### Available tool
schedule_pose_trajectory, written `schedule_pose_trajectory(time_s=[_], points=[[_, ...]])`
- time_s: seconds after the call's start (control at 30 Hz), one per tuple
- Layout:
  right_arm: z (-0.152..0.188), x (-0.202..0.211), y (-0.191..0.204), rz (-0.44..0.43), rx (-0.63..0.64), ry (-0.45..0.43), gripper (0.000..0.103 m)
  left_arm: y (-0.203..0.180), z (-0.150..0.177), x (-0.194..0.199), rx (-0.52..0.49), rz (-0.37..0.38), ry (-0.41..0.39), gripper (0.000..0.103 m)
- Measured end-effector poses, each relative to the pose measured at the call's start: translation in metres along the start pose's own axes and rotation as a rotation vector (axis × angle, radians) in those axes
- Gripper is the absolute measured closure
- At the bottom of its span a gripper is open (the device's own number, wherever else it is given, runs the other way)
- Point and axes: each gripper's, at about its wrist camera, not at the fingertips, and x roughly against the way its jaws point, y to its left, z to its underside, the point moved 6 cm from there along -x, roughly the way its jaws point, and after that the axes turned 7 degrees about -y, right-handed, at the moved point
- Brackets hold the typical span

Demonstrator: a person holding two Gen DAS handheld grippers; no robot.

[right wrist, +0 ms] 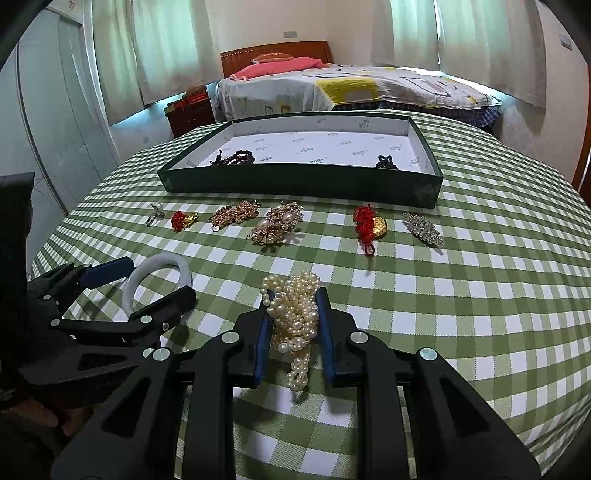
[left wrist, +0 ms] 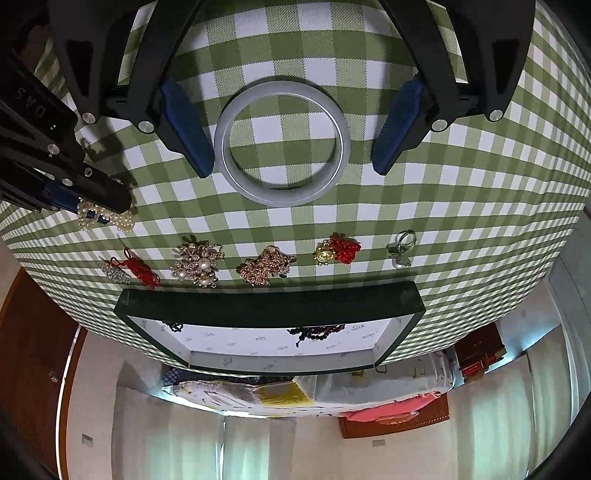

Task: Organize jewelry
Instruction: 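Grasp the pale jade bangle with the left tool and lift it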

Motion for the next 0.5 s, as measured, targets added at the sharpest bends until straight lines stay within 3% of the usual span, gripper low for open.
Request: schedule_pose_trajectory(time_s=[0.07,0.13,0.37,0.5], points=[[0.000,0.000,0.000,0.001,0.000,0.000,0.081,0.001,0.000,0.001,0.005,0.001,-0.003,0.020],[0.000,0.000,0.001,0.001,0.000,0.000,0.081,0.001,0.000,0.003,-0.002,0.000,-0.013,0.035],[-0.002,0.001,0.001,0.001,0.002,-0.005,0.081,-0.001,-0.002,0.006,-0.010,0.024,-0.016,0.035],[-0.005,0.003,0.001,-0.004,-0.003,-0.013,0.081,-0.001,-0.012,0.015,-0.020,0.021,-0.062,0.035]])
